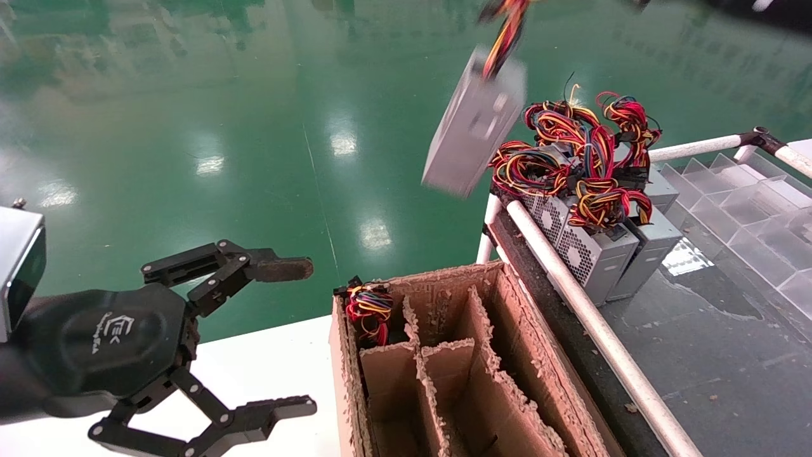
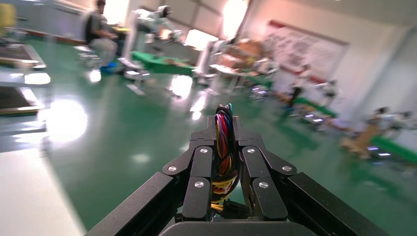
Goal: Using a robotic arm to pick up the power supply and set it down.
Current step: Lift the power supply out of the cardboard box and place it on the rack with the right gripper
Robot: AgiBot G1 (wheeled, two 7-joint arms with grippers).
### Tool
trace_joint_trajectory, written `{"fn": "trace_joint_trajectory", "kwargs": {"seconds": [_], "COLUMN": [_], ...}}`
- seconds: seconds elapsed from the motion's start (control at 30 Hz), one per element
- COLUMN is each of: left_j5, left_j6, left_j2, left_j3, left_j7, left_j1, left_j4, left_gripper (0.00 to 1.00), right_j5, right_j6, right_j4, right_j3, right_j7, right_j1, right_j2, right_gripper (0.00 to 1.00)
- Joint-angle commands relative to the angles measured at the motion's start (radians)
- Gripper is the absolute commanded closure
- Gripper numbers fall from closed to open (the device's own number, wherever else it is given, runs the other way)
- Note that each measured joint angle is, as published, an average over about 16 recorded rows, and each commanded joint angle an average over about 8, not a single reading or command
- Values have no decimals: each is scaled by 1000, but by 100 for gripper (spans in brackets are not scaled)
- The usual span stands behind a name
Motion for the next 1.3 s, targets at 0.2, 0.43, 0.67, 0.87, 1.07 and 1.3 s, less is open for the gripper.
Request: {"fn": "trace_joint_trajectory", "kwargs": {"seconds": [0.2,0.43,0.67,0.87,1.07,1.3], "left_j5": [0,0,0,-1,-1,-1], "left_j6": [0,0,0,0,0,-1], "left_j2": [0,0,0,0,0,-1], "left_j3": [0,0,1,1,1,1], "left_j7": [0,0,0,0,1,1], "left_j1": [0,0,0,0,0,0], "left_j4": [0,0,0,0,0,0], "left_gripper": [0,0,0,0,0,0], "right_j5": [-5,-30,-73,-108,-124,-150], "right_j6": [81,144,174,147,70,-19], "right_j4": [-100,-180,-254,-308,-365,-388], "right_j3": [20,19,-3,-26,-36,-53], "right_j7": [-66,-136,-167,-169,-154,-151], "right_j1": [108,169,199,187,133,61], "right_j2": [40,120,213,285,351,384], "right_gripper": [100,100,100,100,100,100]}}
